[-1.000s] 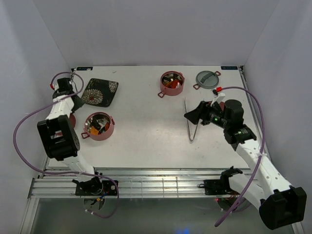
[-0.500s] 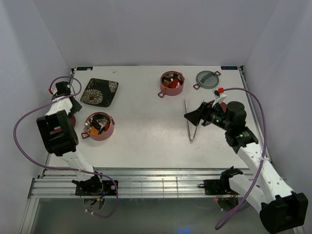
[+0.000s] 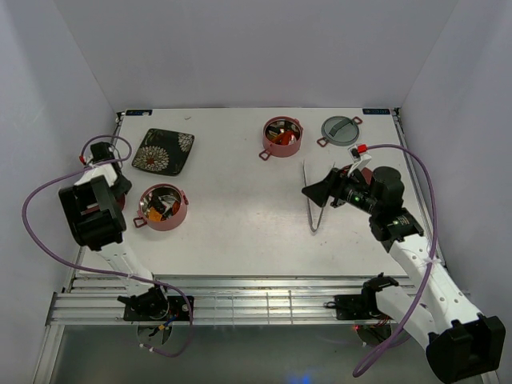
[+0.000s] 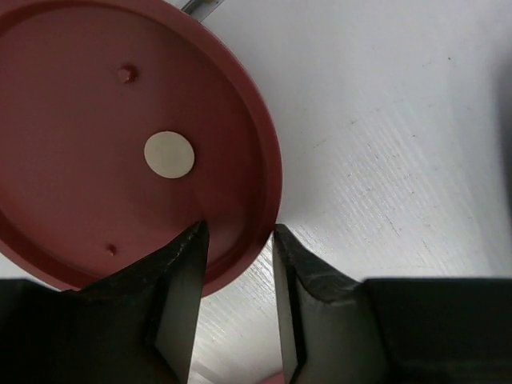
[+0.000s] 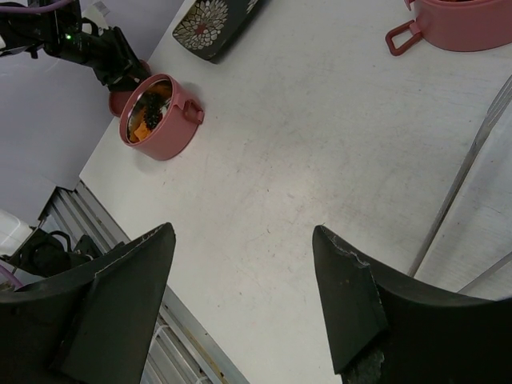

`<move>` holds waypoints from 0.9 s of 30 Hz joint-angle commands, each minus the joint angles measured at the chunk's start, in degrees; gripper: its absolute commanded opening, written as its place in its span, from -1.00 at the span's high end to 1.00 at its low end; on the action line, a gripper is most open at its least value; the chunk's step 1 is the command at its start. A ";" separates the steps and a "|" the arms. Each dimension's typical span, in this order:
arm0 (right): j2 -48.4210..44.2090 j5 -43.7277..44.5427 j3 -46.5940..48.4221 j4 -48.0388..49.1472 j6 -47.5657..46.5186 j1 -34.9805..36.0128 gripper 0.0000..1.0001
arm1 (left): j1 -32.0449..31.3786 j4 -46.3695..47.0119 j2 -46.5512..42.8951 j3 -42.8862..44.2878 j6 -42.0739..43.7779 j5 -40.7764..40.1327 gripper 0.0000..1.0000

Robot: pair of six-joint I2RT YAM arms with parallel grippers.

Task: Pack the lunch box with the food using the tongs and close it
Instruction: Pick up the box lid from the center of the board.

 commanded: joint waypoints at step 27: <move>-2.76 0.35 0.61 1.21 -0.38 0.14 -0.55 | 0.52 -6.21 -11.35 3.40 -0.05 1.56 1.00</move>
